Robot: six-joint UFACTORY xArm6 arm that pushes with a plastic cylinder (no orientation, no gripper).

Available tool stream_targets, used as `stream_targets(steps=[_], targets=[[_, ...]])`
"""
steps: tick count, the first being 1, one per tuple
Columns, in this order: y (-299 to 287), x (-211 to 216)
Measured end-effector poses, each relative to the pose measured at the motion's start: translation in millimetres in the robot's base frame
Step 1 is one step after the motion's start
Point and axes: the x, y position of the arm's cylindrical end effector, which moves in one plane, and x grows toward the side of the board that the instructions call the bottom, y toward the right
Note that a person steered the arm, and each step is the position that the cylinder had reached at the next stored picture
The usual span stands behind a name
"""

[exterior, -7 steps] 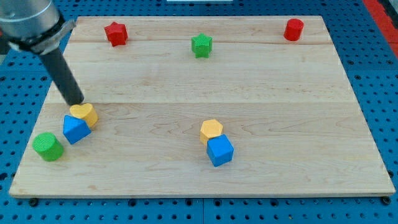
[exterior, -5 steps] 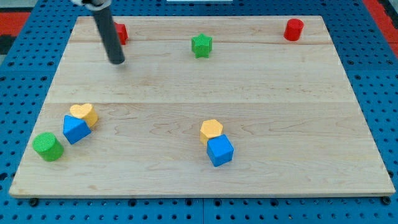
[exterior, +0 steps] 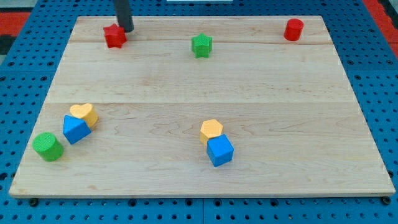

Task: Push the red star into blue triangle and yellow heart

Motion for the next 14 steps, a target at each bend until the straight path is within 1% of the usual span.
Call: stream_targets(steps=[1, 2, 3, 4, 6, 8, 11, 12, 13, 14], targets=[[-13, 26], [-16, 14], [-23, 11], [-29, 19], [-38, 6], [-50, 47], [-50, 136], [-44, 105], [-67, 130], [-58, 156]])
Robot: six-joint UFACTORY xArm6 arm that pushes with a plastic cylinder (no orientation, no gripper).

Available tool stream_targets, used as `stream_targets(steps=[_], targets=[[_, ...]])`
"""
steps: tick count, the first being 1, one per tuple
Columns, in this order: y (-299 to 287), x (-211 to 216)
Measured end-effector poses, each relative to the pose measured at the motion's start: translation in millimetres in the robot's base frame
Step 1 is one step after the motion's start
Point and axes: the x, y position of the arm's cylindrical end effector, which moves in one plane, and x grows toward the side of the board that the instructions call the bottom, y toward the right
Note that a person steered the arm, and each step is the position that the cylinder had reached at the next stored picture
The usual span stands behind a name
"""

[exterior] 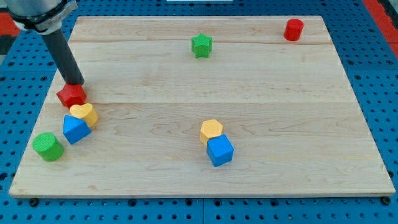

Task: Push the red star into blue triangle and yellow heart

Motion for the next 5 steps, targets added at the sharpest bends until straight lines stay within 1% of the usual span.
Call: stream_targets(steps=[2, 3, 4, 5], targets=[[13, 39], [31, 50], [82, 28], [148, 10]])
